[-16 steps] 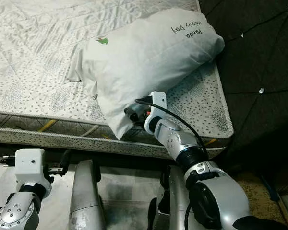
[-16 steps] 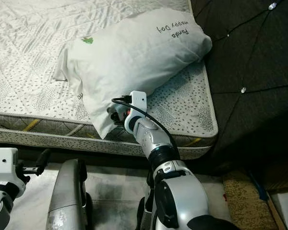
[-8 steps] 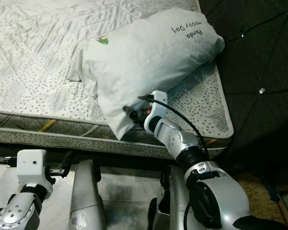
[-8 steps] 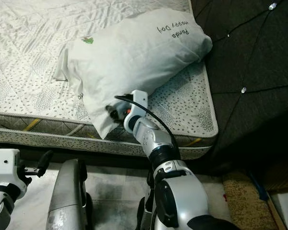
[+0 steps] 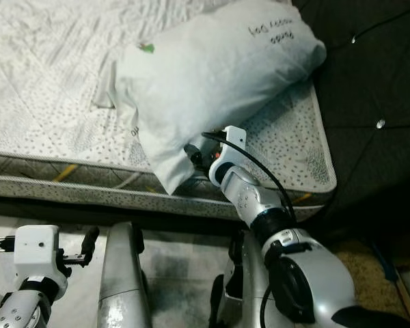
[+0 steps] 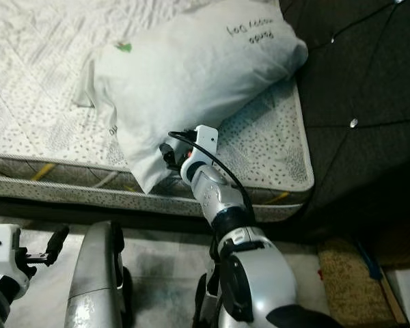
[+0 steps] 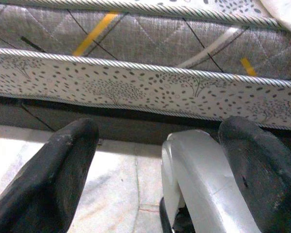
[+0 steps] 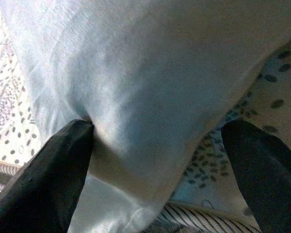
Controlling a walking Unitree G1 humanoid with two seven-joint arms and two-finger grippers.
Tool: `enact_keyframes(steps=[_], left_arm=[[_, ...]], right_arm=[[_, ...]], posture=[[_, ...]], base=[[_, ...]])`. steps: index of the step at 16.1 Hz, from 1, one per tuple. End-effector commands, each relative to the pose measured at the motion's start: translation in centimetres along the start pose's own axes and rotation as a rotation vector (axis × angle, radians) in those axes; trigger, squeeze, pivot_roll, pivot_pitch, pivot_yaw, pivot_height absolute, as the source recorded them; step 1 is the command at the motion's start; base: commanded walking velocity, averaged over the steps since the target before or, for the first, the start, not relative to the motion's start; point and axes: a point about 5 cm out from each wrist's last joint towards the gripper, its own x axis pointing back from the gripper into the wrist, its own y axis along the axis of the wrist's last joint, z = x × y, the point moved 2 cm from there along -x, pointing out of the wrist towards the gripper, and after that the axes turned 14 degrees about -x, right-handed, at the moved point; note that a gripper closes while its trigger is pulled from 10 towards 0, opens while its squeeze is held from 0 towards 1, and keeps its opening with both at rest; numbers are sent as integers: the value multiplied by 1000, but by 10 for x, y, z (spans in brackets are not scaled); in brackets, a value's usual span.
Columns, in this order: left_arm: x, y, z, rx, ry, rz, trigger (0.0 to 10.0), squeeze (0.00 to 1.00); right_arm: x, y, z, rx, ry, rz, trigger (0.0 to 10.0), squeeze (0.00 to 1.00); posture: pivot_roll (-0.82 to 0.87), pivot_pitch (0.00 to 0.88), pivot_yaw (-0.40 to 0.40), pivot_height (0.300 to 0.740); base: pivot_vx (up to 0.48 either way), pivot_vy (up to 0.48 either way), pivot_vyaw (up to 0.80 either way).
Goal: Clean up the room
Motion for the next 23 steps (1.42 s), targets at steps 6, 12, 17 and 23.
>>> enact_keyframes(steps=[6,12,17,23], left_arm=[[11,-5,0,9,8,43,10000,0],[4,-3,-2,18,5,32,10000,0],[-6,-1,-2,11,-1,12,10000,0],[-22,7,1,-6,1,-31,10000,0]], right_arm=[[-6,-48,151,-237,306,99,0,0],[-8,-42,150,-240,300,94,0,0],[-11,-29,135,-193,274,60,0,0],[-13,-14,116,-62,280,38,0,0]], posture=[[277,301,-127,542],[267,283,-134,542],[253,249,-130,542],[247,187,-132,542]], base=[[0,0,0],[0,0,0],[0,0,0],[0,0,0]])
